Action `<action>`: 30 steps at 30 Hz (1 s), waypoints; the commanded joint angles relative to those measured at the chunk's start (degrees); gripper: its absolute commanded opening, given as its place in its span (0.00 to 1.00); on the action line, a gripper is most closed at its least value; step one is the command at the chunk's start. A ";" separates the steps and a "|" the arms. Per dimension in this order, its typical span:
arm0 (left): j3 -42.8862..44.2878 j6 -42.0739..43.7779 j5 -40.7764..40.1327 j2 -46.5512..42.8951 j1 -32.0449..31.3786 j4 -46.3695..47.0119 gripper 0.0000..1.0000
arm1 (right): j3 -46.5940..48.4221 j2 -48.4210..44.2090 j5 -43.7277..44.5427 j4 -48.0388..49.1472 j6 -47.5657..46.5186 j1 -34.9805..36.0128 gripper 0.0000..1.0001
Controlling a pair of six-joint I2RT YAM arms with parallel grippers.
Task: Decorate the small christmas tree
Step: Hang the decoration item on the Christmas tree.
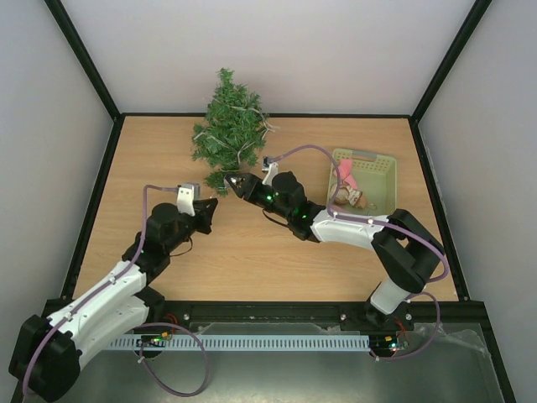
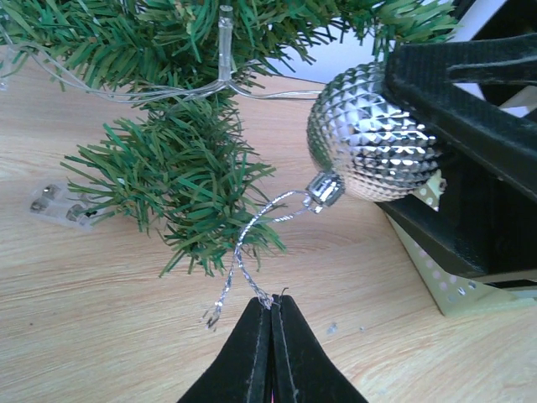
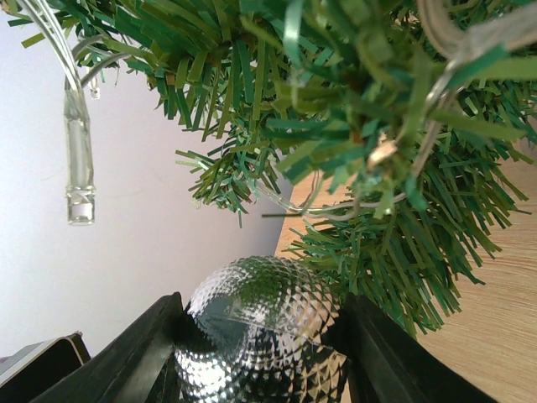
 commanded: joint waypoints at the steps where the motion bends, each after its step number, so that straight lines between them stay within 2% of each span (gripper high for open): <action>1: -1.16 -1.61 2.53 -2.42 0.42 0.44 0.02 | -0.65 -1.39 1.12 0.45 -0.97 0.44 0.40; 14: -2.45 -2.92 2.57 -2.24 0.68 -0.24 0.02 | 0.17 0.50 -0.12 0.21 -0.83 0.38 0.40; 21: -1.56 -4.78 4.83 -6.17 0.72 -2.74 0.02 | -1.29 -2.02 0.02 0.26 -1.40 0.44 0.40; 30: -0.29 -4.38 3.00 -8.48 0.79 -6.43 0.02 | -2.92 -4.97 -0.66 0.31 -1.92 0.43 0.40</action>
